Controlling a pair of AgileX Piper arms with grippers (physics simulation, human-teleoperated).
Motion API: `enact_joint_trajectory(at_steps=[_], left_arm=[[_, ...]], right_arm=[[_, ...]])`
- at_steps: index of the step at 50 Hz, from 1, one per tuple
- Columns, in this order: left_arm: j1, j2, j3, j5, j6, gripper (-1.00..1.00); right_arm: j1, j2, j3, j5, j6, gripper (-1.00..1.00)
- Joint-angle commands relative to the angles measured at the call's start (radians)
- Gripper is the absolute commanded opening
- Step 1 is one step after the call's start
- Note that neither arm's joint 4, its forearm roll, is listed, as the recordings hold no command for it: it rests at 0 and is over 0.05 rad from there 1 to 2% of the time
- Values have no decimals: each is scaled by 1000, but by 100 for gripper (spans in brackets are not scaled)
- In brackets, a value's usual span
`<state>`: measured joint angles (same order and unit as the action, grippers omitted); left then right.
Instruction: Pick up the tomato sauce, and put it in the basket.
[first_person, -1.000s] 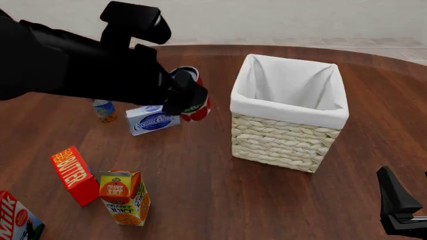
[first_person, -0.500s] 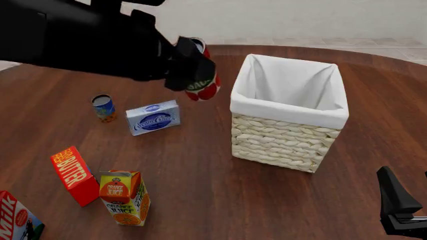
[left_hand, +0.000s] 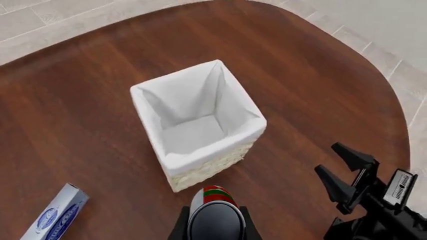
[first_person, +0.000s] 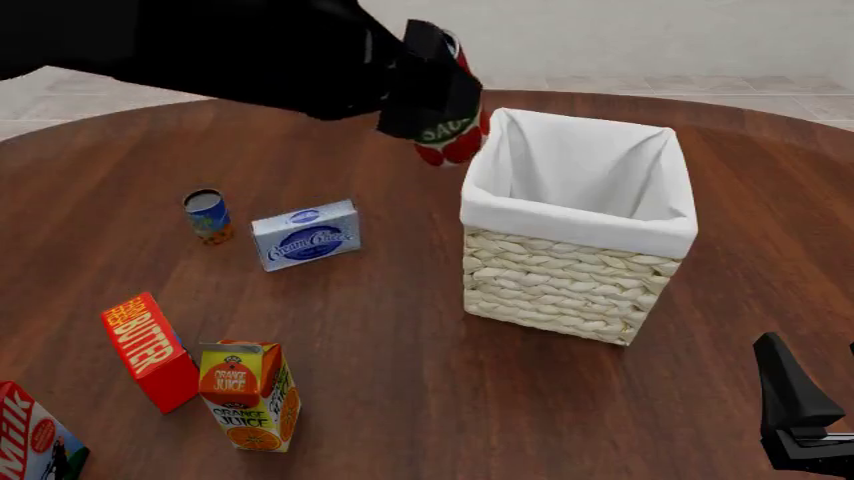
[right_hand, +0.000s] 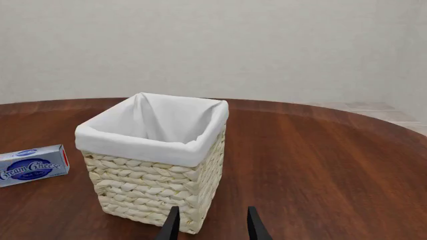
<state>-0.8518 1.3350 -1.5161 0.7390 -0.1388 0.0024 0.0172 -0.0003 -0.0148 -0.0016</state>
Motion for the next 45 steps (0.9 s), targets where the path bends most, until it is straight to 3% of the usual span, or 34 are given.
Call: enact_joint_trajectory(at_steps=[1,30,33,45], left_arm=[[-16,49,-60,-18,12,-100],[-33,186,-189,-96,4,-100],[-31,195,-187,-106,30,-100],[-31,250,-210,-137,-1,-100]], right_arm=[[0,-1,0,1,0,100],[0,0,0,0,0,100],[0,-1,0,1,0,100],[0,0,0,1,0,100]])
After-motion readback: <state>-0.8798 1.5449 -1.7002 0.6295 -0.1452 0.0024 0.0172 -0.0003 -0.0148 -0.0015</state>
